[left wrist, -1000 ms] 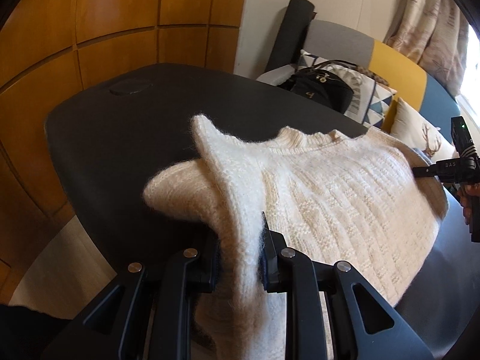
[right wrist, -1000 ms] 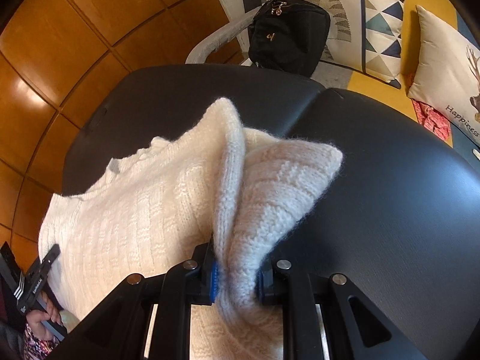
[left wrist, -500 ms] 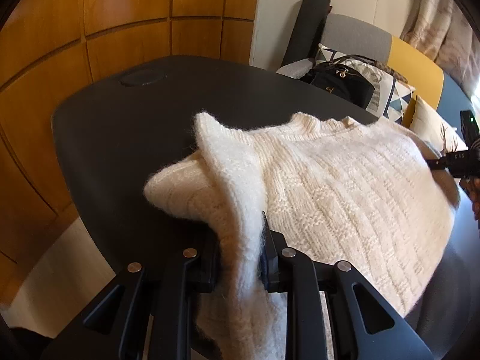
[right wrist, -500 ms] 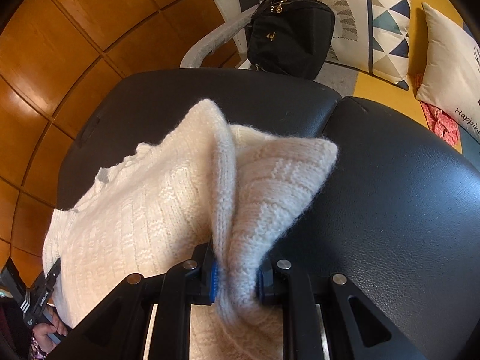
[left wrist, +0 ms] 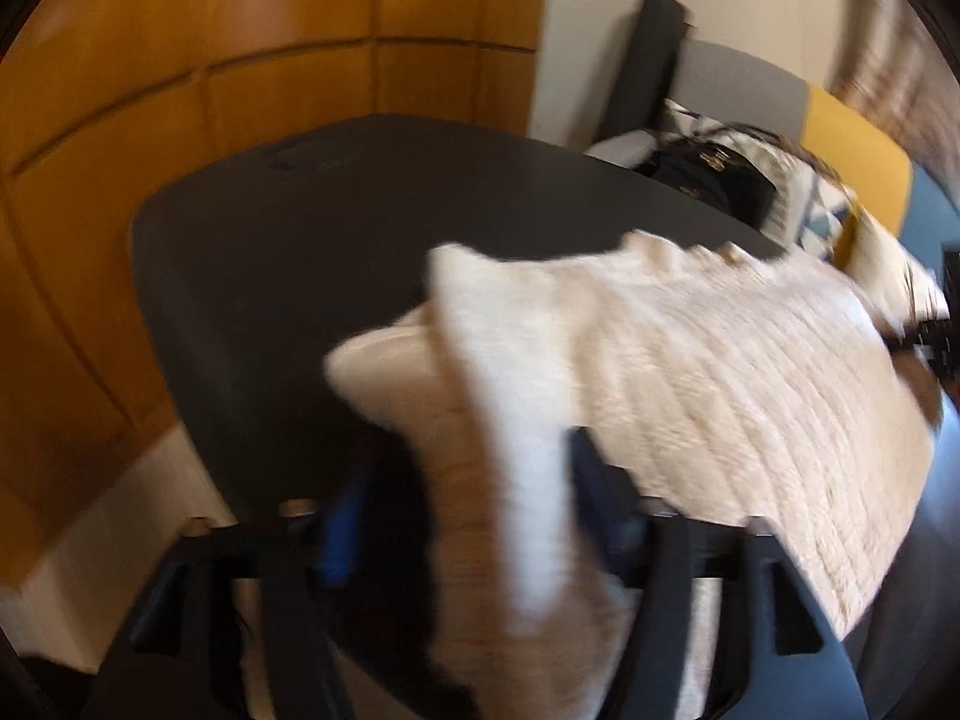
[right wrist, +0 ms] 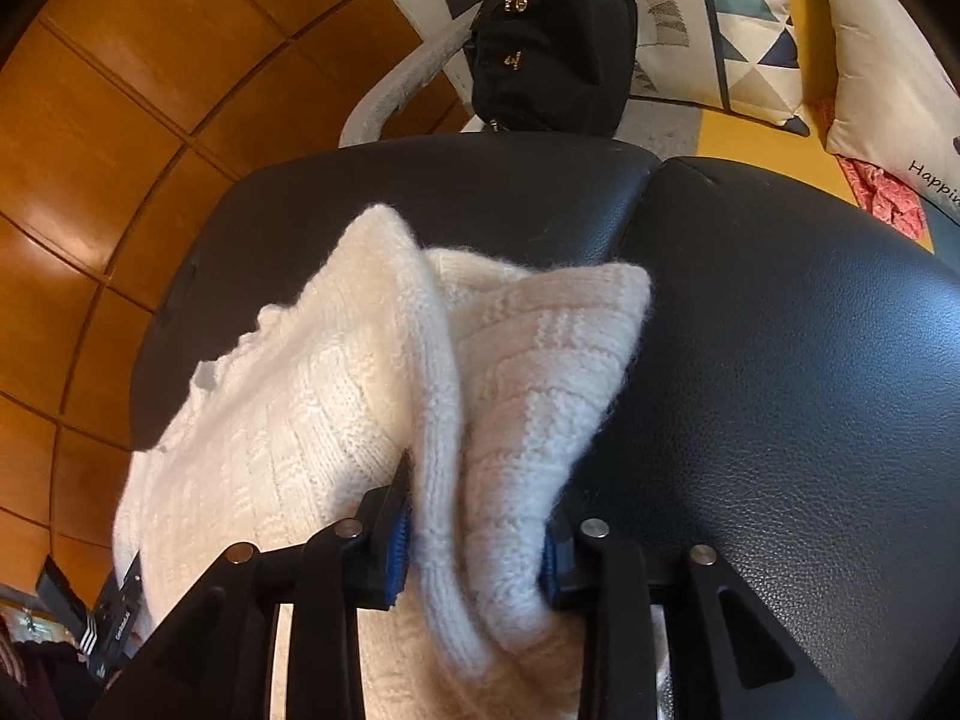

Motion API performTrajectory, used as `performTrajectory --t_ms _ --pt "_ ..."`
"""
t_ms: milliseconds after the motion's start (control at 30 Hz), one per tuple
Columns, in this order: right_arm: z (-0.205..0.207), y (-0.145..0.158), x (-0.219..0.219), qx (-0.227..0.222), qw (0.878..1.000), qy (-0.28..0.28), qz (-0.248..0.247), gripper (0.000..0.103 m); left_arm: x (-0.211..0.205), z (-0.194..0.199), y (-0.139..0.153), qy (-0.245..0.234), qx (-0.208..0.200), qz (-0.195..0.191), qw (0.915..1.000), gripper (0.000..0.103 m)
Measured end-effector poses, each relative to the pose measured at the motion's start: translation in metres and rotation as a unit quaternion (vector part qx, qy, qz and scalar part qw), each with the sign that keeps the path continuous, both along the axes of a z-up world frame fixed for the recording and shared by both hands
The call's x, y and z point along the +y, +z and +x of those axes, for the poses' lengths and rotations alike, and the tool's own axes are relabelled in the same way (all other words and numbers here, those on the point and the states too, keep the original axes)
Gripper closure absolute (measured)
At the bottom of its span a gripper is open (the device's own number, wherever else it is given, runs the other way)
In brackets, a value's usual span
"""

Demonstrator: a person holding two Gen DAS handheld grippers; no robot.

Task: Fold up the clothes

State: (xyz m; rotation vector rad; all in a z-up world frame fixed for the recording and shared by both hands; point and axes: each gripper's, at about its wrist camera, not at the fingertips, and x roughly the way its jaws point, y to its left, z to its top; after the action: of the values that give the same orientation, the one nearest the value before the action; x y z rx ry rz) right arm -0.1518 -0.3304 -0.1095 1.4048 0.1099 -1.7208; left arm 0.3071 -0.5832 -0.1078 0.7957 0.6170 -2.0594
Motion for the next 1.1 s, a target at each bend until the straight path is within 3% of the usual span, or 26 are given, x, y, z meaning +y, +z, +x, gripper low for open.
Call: performTrajectory --t_ms 67,167,333,467,600,733,800,933,1000,1100 --pt "-0.004 0.008 0.007 0.001 1.000 -0.011 -0.002 0.068 -0.010 0.017 0.001 0.019 0.035 0.035 0.9986 0.025" --pt "-0.010 0.030 0.025 0.032 0.998 -0.041 -0.028 0.068 -0.013 0.040 0.009 0.043 0.053 0.035 0.9970 0.025" --pt "0.006 0.072 0.041 0.111 0.990 -0.031 -0.075 0.068 -0.004 0.070 0.033 0.108 0.025 -0.037 0.9931 0.025" --pt "0.036 0.088 0.040 0.148 0.981 0.023 -0.120 0.068 0.007 0.069 0.046 0.102 0.062 -0.042 0.9920 0.025" --pt "0.064 0.075 0.015 0.149 0.982 0.071 -0.094 0.068 0.017 0.035 0.049 0.040 0.082 -0.025 0.9955 0.025" --pt "0.081 0.057 -0.001 0.175 0.980 0.075 -0.060 0.068 0.021 -0.013 0.037 -0.012 0.048 -0.021 0.9985 0.025" --pt "0.082 0.050 -0.006 0.181 0.980 0.071 -0.048 0.068 0.011 -0.037 0.027 -0.013 0.020 -0.019 0.9995 0.025" --pt "0.072 0.028 -0.009 0.179 0.983 0.046 -0.003 0.071 -0.001 -0.048 0.011 0.005 -0.018 -0.032 0.9993 0.025" --pt "0.065 0.020 -0.006 0.165 0.986 0.036 -0.007 0.077 0.000 -0.050 0.005 0.001 -0.034 -0.051 0.9981 0.023" --pt "0.060 0.011 -0.004 0.154 0.988 0.028 -0.012 0.077 0.003 -0.050 -0.002 -0.002 -0.046 -0.073 0.9963 0.021"
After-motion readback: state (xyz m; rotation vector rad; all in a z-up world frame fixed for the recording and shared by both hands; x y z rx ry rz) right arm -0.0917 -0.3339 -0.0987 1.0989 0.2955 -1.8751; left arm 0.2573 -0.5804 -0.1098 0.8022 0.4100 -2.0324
